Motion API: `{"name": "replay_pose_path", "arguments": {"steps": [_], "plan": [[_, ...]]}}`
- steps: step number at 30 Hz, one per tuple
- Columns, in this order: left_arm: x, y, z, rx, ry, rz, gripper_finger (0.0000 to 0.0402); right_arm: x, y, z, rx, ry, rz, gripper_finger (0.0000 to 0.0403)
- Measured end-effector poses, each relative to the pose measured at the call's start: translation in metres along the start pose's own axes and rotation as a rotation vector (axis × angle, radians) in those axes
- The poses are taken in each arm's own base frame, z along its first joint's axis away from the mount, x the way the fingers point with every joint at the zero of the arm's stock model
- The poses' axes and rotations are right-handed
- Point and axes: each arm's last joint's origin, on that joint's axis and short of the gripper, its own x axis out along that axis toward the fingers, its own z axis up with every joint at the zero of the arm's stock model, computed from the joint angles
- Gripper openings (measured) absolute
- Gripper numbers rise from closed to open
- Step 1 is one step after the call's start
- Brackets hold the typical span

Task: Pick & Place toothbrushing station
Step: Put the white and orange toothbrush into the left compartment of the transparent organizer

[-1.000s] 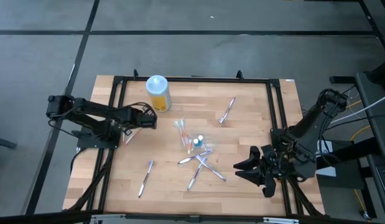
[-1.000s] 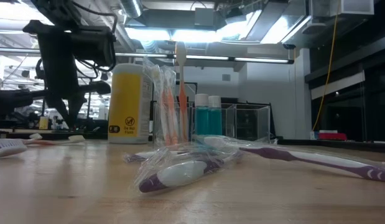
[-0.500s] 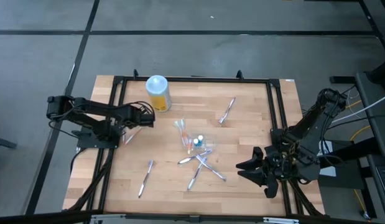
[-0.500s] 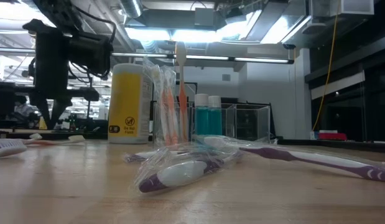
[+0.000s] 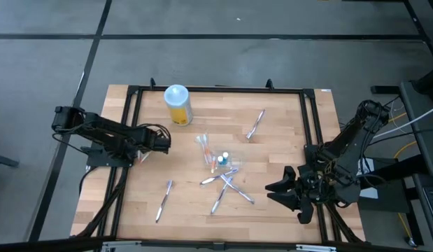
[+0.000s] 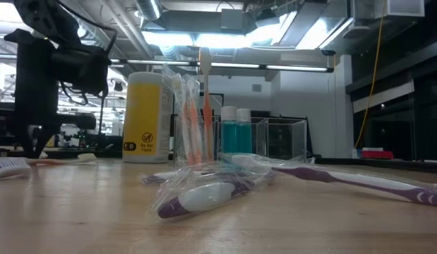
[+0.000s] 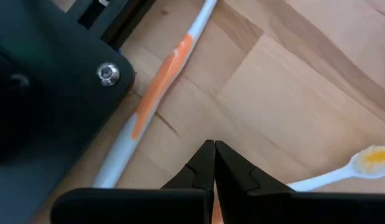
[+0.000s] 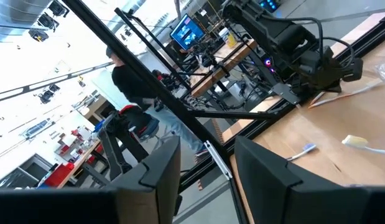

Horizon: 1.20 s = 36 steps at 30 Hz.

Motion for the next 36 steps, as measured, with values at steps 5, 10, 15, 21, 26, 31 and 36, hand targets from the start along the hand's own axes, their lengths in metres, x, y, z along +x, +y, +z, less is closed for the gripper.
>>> {"name": "replay_pose_path", "arguments": {"steps": [5,10,15,21,26,31,36], "plan": [[-0.001,0.003,-0.004,0.042,-0.001,-0.018,0.0004,0.000,0.000,0.000,0.000,0.000,0.000,0.0155],[-0.003,0.009,-0.014,0.133,0.019,-0.051,0.0003,0.000,0.000,0.000,0.000,0.000,0.001,0.0155],[-0.023,0.010,-0.040,0.219,0.197,-0.112,0.0004,0.000,0.000,0.000,-0.015,-0.002,0.002,0.0155],[-0.047,0.009,-0.060,0.264,0.251,-0.286,0.0003,0.000,0.000,0.000,-0.036,-0.004,0.003,0.0155],[-0.047,0.001,-0.044,0.204,0.094,-0.262,0.0002,0.000,0.000,0.000,-0.043,-0.004,0.003,0.0155],[-0.041,-0.013,-0.024,0.096,0.003,-0.211,0.0002,0.000,0.000,0.000,-0.025,-0.004,0.002,0.0155],[-0.034,-0.023,-0.003,-0.011,-0.054,-0.123,0.0002,0.000,0.000,0.000,-0.005,-0.004,0.003,0.0155]]}}
